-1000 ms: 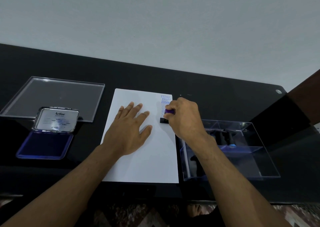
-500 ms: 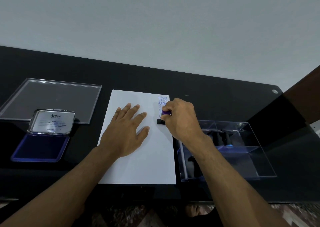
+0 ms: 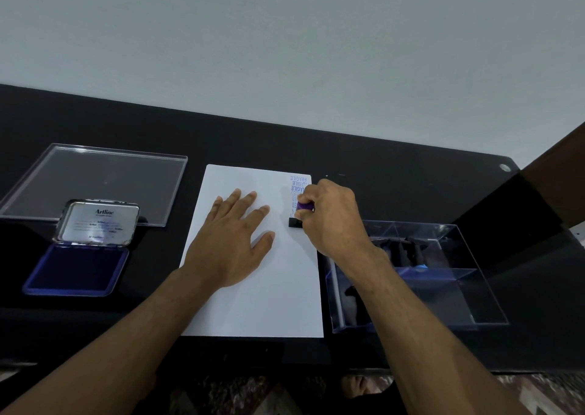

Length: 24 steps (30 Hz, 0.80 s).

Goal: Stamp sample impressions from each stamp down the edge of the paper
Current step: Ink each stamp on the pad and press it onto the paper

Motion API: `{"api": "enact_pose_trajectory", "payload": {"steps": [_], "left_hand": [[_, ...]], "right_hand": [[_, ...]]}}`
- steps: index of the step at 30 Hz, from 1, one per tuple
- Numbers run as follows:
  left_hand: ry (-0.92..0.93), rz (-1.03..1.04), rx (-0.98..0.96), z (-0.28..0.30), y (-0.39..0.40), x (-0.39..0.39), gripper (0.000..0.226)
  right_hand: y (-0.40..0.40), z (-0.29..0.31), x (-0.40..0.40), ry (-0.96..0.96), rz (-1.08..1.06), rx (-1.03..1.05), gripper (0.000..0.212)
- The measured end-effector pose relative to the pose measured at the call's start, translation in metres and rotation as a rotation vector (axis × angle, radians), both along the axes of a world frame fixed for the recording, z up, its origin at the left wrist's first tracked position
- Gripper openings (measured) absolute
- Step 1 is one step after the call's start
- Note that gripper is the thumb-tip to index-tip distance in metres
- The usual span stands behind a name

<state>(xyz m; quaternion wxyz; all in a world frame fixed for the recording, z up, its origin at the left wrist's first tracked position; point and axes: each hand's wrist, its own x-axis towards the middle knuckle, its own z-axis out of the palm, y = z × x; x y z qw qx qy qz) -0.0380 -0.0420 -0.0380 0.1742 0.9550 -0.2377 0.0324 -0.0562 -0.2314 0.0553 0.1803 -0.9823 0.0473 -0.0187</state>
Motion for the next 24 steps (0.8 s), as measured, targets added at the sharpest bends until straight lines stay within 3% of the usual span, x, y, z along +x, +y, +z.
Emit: {"api": "enact_pose_trajectory", "payload": {"steps": [17,20,24], "left_hand": [[0.003,0.005,0.006,-0.002,0.0,0.001,0.086],[-0.003,0.001,0.005,-0.004,0.001,0.002,0.08],[-0.016,-0.005,-0.003,-0.003,0.001,0.001,0.076]], "right_hand": [[-0.006,-0.008,-0.005,-0.112,-0.029,0.072,0.02],[-0.011,-0.008,-0.011,-0.209,-0.067,0.21,0.015],[-0.016,-0.005,-0.02,-0.379,-0.286,0.567,0.013]]}}
